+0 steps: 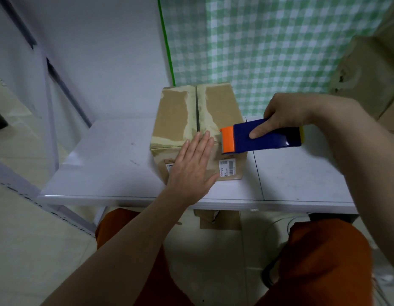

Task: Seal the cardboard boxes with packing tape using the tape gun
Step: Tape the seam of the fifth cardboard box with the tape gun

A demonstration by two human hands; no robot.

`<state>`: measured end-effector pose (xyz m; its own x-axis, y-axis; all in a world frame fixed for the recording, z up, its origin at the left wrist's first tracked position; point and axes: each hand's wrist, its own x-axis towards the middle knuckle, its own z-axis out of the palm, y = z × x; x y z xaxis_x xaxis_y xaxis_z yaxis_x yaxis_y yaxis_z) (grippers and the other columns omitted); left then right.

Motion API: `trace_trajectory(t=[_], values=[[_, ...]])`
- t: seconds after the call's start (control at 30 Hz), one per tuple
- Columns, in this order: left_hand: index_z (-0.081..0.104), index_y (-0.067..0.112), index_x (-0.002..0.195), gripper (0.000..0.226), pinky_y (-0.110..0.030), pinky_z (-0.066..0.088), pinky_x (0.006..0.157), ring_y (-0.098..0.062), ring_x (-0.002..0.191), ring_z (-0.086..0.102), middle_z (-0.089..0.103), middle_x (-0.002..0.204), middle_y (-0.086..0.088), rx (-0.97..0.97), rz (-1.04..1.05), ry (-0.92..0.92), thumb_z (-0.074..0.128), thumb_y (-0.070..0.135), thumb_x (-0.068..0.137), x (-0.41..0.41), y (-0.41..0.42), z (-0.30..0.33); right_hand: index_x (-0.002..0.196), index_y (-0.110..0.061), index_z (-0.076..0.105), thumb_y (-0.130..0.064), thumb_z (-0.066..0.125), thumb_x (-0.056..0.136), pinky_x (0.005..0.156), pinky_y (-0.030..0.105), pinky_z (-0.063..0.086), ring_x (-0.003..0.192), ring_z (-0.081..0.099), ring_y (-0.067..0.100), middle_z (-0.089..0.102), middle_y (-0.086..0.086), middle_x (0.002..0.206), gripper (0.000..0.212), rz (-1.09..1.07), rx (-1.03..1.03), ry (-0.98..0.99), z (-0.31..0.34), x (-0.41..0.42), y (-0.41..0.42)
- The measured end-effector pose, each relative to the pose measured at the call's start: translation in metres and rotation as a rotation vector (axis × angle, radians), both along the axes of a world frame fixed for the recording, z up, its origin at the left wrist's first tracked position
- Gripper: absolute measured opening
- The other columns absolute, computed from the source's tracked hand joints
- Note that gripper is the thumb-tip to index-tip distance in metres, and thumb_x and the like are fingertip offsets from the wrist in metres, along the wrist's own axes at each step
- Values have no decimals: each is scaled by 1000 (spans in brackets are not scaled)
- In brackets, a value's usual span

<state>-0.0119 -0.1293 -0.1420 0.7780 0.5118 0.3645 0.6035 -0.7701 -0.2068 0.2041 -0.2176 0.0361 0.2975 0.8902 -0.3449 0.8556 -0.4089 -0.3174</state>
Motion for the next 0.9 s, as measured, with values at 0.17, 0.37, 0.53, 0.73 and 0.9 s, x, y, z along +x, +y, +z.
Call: trace_trajectory(t=[0.17, 0.37, 0.53, 0.73, 0.9], values=[[12, 7, 152, 81, -44, 7, 120, -24, 148, 3, 9, 160, -10, -54, 26, -30, 39, 53, 91, 4, -5, 4, 78, -8, 72, -58, 72, 62, 62, 30, 46, 70, 63, 21, 69, 8, 76, 52, -75, -14, -29, 9, 29, -26], [14, 0, 150, 80, -42, 0, 121, -28, 148, 0, 8, 159, -17, -173, 102, -131, 45, 44, 90, 34, -29, 19, 82, -6, 71, -54, 72, 70, 60, 28, 45, 69, 61, 19, 68, 9, 77, 49, -59, 53, 4, -5, 34, -29], [-5, 4, 151, 87, -41, -6, 120, -26, 147, -9, -5, 160, -15, -111, -5, -24, 43, 47, 92, 57, -40, 22, 87, -7, 72, -57, 70, 71, 65, 30, 48, 76, 64, 22, 70, 9, 83, 52, -49, 51, 35, -7, 39, -30], [-20, 4, 146, 100, -44, -10, 119, -30, 146, -16, -15, 158, -17, -30, 46, 66, 47, 48, 87, 59, -38, 12, 77, -10, 72, -61, 70, 67, 56, 27, 44, 65, 63, 16, 69, 4, 71, 52, -65, 86, 72, -14, 48, -31], [-16, 3, 147, 104, -43, -9, 119, -31, 147, -11, -9, 159, -18, -27, 63, 103, 54, 39, 79, 58, -35, 10, 75, -13, 71, -58, 72, 67, 55, 26, 42, 66, 62, 16, 68, 2, 70, 46, -58, 85, 88, -15, 57, -39]])
